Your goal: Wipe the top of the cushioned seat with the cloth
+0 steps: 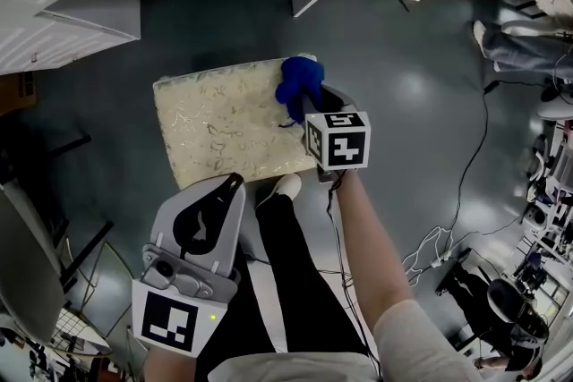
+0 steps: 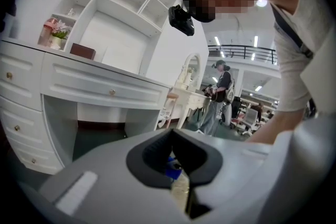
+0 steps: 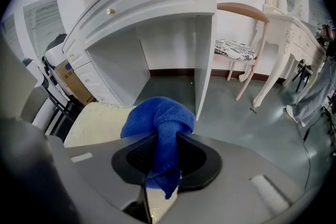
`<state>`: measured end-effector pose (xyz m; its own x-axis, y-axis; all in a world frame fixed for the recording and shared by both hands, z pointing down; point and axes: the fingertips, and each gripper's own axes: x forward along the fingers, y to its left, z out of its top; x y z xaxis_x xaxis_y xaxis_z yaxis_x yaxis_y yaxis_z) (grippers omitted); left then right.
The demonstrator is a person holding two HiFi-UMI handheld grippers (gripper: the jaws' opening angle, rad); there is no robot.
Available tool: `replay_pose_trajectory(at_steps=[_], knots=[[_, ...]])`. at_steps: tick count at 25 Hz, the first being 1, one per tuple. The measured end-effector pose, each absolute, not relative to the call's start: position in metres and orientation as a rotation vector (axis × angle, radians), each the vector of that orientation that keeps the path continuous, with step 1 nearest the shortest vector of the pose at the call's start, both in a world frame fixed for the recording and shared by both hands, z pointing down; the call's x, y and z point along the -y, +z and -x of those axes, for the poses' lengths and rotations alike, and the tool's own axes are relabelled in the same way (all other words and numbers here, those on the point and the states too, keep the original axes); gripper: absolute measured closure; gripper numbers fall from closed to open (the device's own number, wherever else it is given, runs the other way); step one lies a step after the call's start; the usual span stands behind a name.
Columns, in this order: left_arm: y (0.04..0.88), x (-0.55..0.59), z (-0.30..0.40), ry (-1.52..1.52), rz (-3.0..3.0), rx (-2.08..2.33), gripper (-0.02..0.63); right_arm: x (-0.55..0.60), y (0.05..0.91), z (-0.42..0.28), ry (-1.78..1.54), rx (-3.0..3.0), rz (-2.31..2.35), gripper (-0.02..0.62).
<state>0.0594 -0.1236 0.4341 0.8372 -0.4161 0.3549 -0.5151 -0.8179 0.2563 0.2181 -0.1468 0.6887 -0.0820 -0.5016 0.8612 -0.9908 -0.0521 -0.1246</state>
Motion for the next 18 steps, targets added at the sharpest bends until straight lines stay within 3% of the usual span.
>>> replay_pose_trajectory(at_steps=[18], knots=[[0.436,0.114,-0.043,0.407,-2.663,0.756,0.606,0.099,0.69,-0.208,1.085,1.638,-1.584,0.503]])
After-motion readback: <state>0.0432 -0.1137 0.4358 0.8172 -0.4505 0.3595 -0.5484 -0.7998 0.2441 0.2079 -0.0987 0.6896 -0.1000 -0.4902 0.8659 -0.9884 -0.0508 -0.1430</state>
